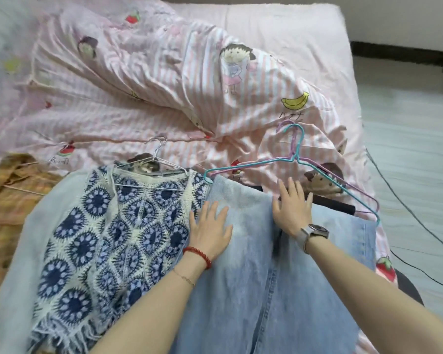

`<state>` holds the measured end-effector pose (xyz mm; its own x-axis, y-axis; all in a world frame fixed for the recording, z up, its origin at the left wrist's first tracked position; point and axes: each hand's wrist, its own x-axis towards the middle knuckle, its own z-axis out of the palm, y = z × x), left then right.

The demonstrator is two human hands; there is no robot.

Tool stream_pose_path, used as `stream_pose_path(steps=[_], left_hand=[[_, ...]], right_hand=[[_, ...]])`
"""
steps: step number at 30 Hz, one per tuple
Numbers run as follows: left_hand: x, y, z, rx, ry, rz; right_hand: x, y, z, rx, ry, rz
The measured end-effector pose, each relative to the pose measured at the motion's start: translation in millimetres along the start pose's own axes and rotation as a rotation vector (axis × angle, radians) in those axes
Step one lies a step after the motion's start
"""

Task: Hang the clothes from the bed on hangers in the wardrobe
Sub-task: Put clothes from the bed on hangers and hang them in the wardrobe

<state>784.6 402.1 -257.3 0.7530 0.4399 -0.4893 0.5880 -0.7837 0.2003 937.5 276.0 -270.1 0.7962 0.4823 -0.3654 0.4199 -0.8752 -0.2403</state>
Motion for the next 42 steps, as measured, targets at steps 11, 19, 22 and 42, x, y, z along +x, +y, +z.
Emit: stream_pose_path(steps=[11,19,22,42], left_hand=[[-236,-147,-35,-0.140,0.478,-0.438],[-508,-212,30,-0.120,0.664,-0.924],[-613,-215,67,-0.058,0.770,-1.112],[-1059,-134,193,0.431,0.924,-2.337]], right_hand=[[-186,-192,5,0.041,-0.134,-0.577],[-405,-294,53,-0.077,-0.250,-1.210],[-496,-324,75,-0.132,-0.330,-1.457],[-1002,-412,176,0.007,-1.004,-2.402]])
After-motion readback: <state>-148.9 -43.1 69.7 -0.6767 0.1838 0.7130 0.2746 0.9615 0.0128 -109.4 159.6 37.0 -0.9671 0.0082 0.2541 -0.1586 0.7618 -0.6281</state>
